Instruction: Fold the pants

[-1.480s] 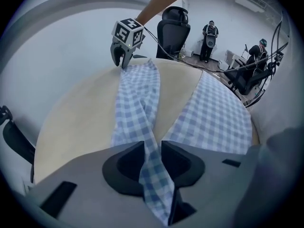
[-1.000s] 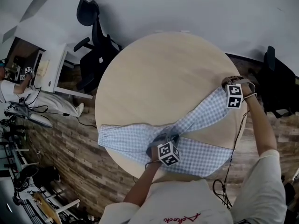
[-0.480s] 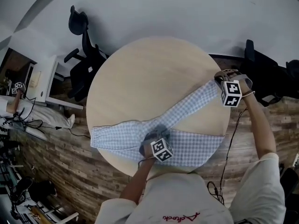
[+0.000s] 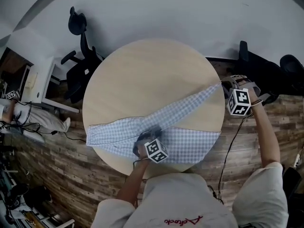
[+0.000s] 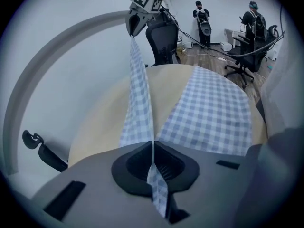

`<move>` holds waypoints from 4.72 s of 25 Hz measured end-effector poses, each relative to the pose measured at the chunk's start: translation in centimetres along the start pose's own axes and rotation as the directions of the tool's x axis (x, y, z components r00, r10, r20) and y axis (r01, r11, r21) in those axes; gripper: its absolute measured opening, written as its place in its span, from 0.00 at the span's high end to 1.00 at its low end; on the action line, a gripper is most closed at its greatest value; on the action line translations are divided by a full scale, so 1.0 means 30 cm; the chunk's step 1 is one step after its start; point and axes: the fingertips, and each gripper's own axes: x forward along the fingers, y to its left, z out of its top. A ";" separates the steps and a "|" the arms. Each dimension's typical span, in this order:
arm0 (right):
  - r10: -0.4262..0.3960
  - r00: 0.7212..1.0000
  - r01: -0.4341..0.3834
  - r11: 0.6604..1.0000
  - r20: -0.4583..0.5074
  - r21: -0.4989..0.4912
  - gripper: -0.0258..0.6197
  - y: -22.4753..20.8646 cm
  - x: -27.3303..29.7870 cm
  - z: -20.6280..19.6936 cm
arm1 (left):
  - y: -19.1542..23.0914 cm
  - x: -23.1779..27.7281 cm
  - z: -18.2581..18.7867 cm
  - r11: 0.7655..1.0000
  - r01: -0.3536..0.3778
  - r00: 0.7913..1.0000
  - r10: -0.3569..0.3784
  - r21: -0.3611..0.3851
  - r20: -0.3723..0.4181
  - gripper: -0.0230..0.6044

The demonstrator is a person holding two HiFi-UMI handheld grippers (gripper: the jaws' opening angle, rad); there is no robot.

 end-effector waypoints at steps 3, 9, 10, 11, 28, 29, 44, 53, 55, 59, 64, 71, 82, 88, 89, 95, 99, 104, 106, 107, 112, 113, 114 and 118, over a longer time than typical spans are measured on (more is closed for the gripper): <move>0.005 0.999 -0.004 1.000 -0.033 0.018 0.91 0.115 -0.045 -0.034 | -0.016 -0.067 -0.003 1.000 -0.006 1.000 0.005 0.027 0.023 0.91; 0.023 0.992 -0.015 0.998 -0.124 0.066 0.91 0.417 -0.183 -0.100 | -0.117 -0.139 -0.030 0.996 0.027 0.997 -0.033 0.089 0.065 0.91; 0.029 0.989 -0.018 0.997 -0.142 0.074 0.91 0.474 -0.212 -0.112 | -0.142 -0.152 -0.032 0.994 0.032 0.996 -0.039 0.101 0.074 0.91; 0.035 0.987 -0.021 0.996 -0.159 0.086 0.91 0.532 -0.242 -0.121 | -0.166 -0.167 -0.035 0.993 0.035 0.995 -0.045 0.112 0.084 0.91; 0.233 0.938 -0.121 0.913 -0.256 0.389 0.90 1.389 -0.444 -0.026 | -0.539 -0.344 -0.179 0.959 0.146 0.980 -0.173 0.244 0.094 0.90; 0.261 0.932 -0.136 0.897 -0.253 0.421 0.90 1.433 -0.435 -0.027 | -0.572 -0.340 -0.182 0.956 0.167 0.978 -0.191 0.240 0.083 0.90; 0.002 0.999 -0.031 0.796 0.049 0.605 0.91 1.226 -0.402 0.272 | -0.548 -0.423 -0.222 0.999 0.050 0.998 -0.051 0.017 0.032 0.78; 0.002 0.959 -0.169 0.807 0.284 0.566 0.91 1.110 -0.299 0.794 | -0.379 -0.503 -0.468 0.994 -0.045 0.999 0.045 -0.102 -0.009 0.91; 0.015 0.952 -0.188 0.816 0.305 0.547 0.91 1.105 -0.272 0.918 | -0.336 -0.504 -0.542 0.992 -0.049 0.999 0.049 -0.113 -0.005 0.91; 0.047 0.946 -0.216 0.828 0.319 0.518 0.91 1.096 -0.199 1.175 | -0.221 -0.480 -0.702 0.990 -0.042 0.998 0.048 -0.135 0.036 0.91; 0.147 0.943 -0.286 0.821 0.300 0.495 0.90 1.096 -0.049 1.536 | -0.076 -0.403 -0.934 0.998 0.052 0.997 -0.050 -0.027 0.057 0.88; 0.167 0.954 -0.282 0.782 0.250 0.556 0.78 1.054 0.078 1.819 | 0.123 -0.351 -1.139 0.994 0.107 0.988 -0.102 -0.036 0.118 0.70; 0.193 0.953 -0.289 0.806 0.233 0.516 0.79 0.993 0.180 1.969 | 0.445 -0.377 -1.629 0.412 0.142 0.967 0.137 -0.900 0.215 0.56; 0.246 0.940 -0.331 0.828 0.238 0.452 0.79 0.988 0.224 2.038 | 0.437 -0.310 -1.669 0.365 0.173 0.969 0.103 -0.915 0.225 0.56; 0.250 0.938 -0.334 0.830 0.238 0.447 0.79 0.986 0.229 2.047 | 0.440 -0.297 -1.668 0.364 0.178 0.969 0.097 -0.914 0.227 0.56; 0.256 0.939 -0.333 0.842 0.229 0.425 0.79 0.987 0.240 2.075 | 0.456 -0.281 -1.668 0.388 0.148 0.975 0.098 -0.910 0.201 0.57; 0.256 0.940 -0.332 0.841 0.225 0.427 0.80 0.978 0.250 2.076 | 0.452 -0.294 -1.653 0.479 0.090 0.981 0.107 -0.873 0.161 0.74; 0.254 0.938 -0.332 0.849 0.235 0.411 0.80 0.971 0.260 2.106 | 0.472 -0.305 -1.657 0.478 0.132 0.976 0.093 -0.869 0.199 0.77; 0.252 0.938 -0.331 0.850 0.237 0.409 0.80 0.965 0.259 2.105 | 0.489 -0.314 -1.670 0.459 0.139 0.973 0.103 -0.878 0.209 0.77; 0.253 0.938 -0.332 0.851 0.237 0.407 0.80 0.962 0.260 2.103 | 0.502 -0.319 -1.682 0.444 0.137 0.972 0.114 -0.885 0.208 0.77; 0.252 0.938 -0.331 0.856 0.239 0.396 0.81 0.939 0.277 2.101 | 0.580 -0.336 -1.809 0.396 0.077 0.976 0.156 -0.915 0.150 0.77; 0.253 0.937 -0.332 0.857 0.240 0.394 0.81 0.937 0.278 2.100 | 0.594 -0.342 -1.837 0.392 0.061 0.977 0.163 -0.918 0.135 0.77; 0.253 0.937 -0.332 0.858 0.241 0.392 0.81 0.935 0.280 2.101 | 0.610 -0.352 -1.865 0.387 0.044 0.978 0.173 -0.921 0.120 0.77; 0.252 0.934 -0.335 0.861 0.252 0.383 0.81 0.931 0.275 2.122 | 0.673 -0.412 -1.964 0.383 -0.024 0.974 0.215 -0.924 0.064 0.77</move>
